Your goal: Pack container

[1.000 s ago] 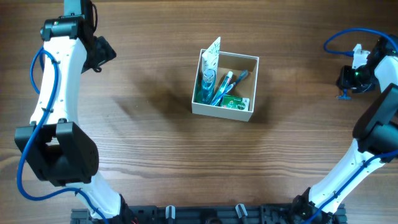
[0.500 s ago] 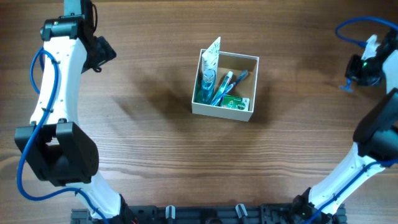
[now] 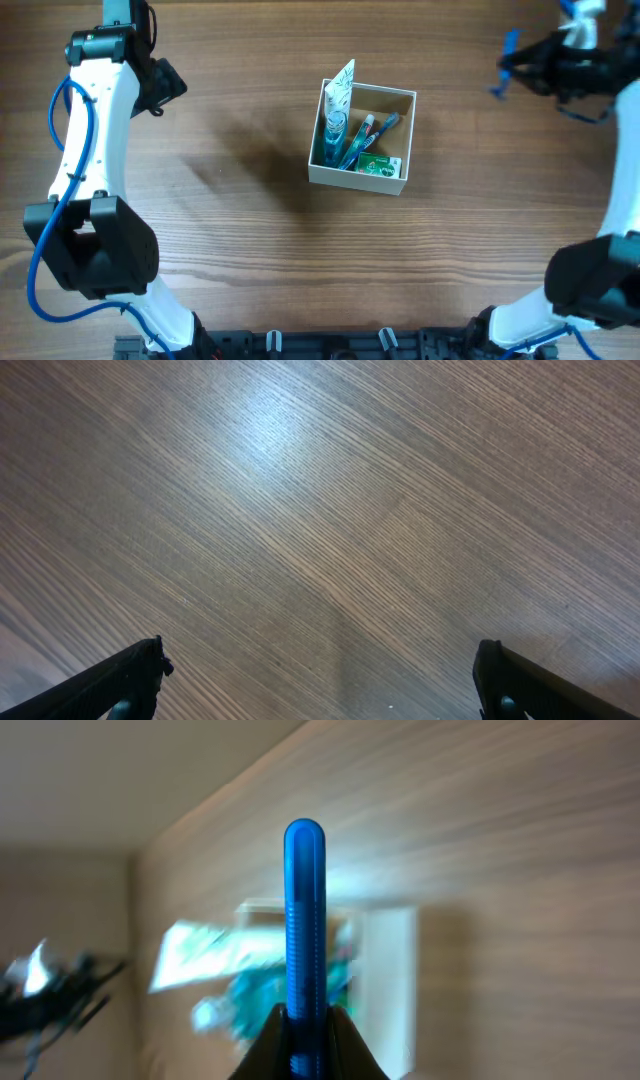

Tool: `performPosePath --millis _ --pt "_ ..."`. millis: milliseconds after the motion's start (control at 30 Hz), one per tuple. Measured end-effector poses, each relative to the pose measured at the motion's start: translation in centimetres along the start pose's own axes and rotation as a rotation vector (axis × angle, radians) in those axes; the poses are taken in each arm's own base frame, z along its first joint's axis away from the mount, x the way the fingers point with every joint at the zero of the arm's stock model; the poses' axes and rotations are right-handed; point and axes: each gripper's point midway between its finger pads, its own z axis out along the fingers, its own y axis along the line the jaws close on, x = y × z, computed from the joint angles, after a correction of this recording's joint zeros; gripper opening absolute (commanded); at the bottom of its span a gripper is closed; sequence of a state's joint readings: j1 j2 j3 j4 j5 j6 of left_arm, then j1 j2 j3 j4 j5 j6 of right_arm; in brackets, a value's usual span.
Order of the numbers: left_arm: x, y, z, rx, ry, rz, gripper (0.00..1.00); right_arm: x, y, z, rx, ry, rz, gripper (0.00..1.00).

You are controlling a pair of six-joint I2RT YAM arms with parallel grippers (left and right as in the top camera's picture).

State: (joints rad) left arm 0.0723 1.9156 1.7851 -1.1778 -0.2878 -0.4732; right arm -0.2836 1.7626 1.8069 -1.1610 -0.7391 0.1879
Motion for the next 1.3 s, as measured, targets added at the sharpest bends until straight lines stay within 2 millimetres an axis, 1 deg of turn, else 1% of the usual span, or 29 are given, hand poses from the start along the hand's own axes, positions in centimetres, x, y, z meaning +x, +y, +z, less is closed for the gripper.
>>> performPosePath --millis 33,133,167,200,267,333,400,467,500,567,600,667,767,800,833,867,933,1033,1133,1300 --pt "0.0 0.0 0.0 0.0 0.0 0.0 1.0 1.2 1.4 0.6 -0.006 0.036 0.004 0.04" --pt "0.0 0.0 0.0 0.0 0.0 0.0 1.0 4.2 3.7 1.9 0.016 0.125 0.034 0.04" --pt "0.0 0.0 0.0 0.0 0.0 0.0 1.0 5.8 4.5 2.5 0.041 0.174 0.046 0.04" --pt "0.0 0.0 0.0 0.0 0.0 0.0 1.0 7.0 5.1 3.1 0.066 0.209 0.057 0.04" --pt "0.0 0.0 0.0 0.0 0.0 0.0 1.0 8.8 6.0 4.2 0.123 0.251 0.066 0.04" --pt "0.0 0.0 0.0 0.0 0.0 0.0 1.0 10.1 6.6 5.2 0.186 0.263 0.073 0.04" --pt "0.0 0.0 0.0 0.0 0.0 0.0 1.0 11.2 7.2 6.1 0.245 0.26 0.088 0.04" --pt "0.0 0.0 0.0 0.0 0.0 0.0 1.0 11.9 7.6 7.2 0.293 0.239 0.107 0.05" --pt "0.0 0.0 0.0 0.0 0.0 0.0 1.0 12.3 7.9 8.0 0.326 0.212 0.121 0.05" --pt "0.0 0.0 0.0 0.0 0.0 0.0 1.0 12.6 8.2 8.9 0.349 0.185 0.134 0.06" --pt "0.0 0.0 0.0 0.0 0.0 0.0 1.0 12.5 8.4 9.5 0.357 0.156 0.139 0.08" --pt "0.0 0.0 0.0 0.0 0.0 0.0 1.0 12.5 8.6 10.6 0.368 0.112 0.153 0.08" --pt "0.0 0.0 0.0 0.0 0.0 0.0 1.0 12.6 8.1 11.4 0.398 0.072 0.193 0.09" --pt "0.0 0.0 0.0 0.0 0.0 0.0 1.0 12.4 7.8 11.7 0.406 0.053 0.207 0.12" --pt "0.0 0.0 0.0 0.0 0.0 0.0 1.0 12.2 7.5 11.9 0.414 0.036 0.219 0.21" --pt "0.0 0.0 0.0 0.0 0.0 0.0 1.0 11.9 7.1 12.2 0.424 0.017 0.233 0.34" --pt "0.0 0.0 0.0 0.0 0.0 0.0 1.0 11.6 6.6 13.0 0.437 0.004 0.248 0.51" --pt "0.0 0.0 0.0 0.0 0.0 0.0 1.0 11.6 5.6 14.2 0.468 0.003 0.267 0.67" --pt "0.0 0.0 0.0 0.0 0.0 0.0 1.0 11.5 5.0 14.5 0.488 -0.002 0.268 0.73" --pt "0.0 0.0 0.0 0.0 0.0 0.0 1.0 11.1 4.5 14.3 0.51 -0.026 0.27 0.85"
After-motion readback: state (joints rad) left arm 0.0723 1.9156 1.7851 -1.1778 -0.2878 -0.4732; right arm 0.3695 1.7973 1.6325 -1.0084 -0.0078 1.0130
